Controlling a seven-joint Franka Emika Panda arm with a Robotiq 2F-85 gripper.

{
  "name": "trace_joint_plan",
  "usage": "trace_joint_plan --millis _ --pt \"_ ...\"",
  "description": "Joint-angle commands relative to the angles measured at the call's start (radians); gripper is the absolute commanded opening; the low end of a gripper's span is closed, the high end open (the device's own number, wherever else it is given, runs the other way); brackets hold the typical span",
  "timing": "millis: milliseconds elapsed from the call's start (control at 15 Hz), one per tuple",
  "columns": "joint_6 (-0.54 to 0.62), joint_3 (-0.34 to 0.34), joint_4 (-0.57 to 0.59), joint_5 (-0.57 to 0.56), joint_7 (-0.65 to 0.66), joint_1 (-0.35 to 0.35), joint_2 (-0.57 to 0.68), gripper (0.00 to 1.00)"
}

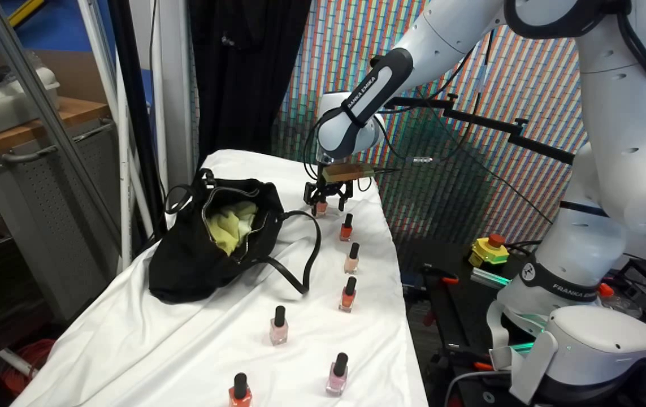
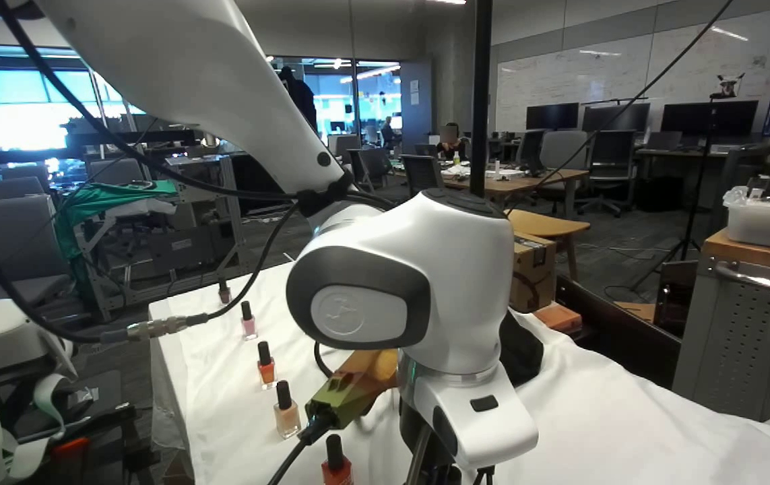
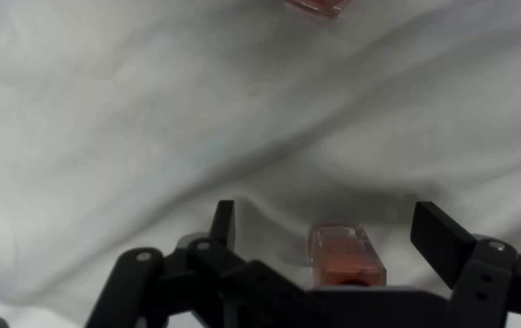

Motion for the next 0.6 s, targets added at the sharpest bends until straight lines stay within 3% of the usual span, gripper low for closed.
trace_joint_plan --millis 0,533 --pt "0.016 0.005 -0.001 0.022 -0.039 -0.003 -0.023 1.00" --pt "0.024 -0.005 0.020 0.007 -0.044 0.003 -0.029 1.00"
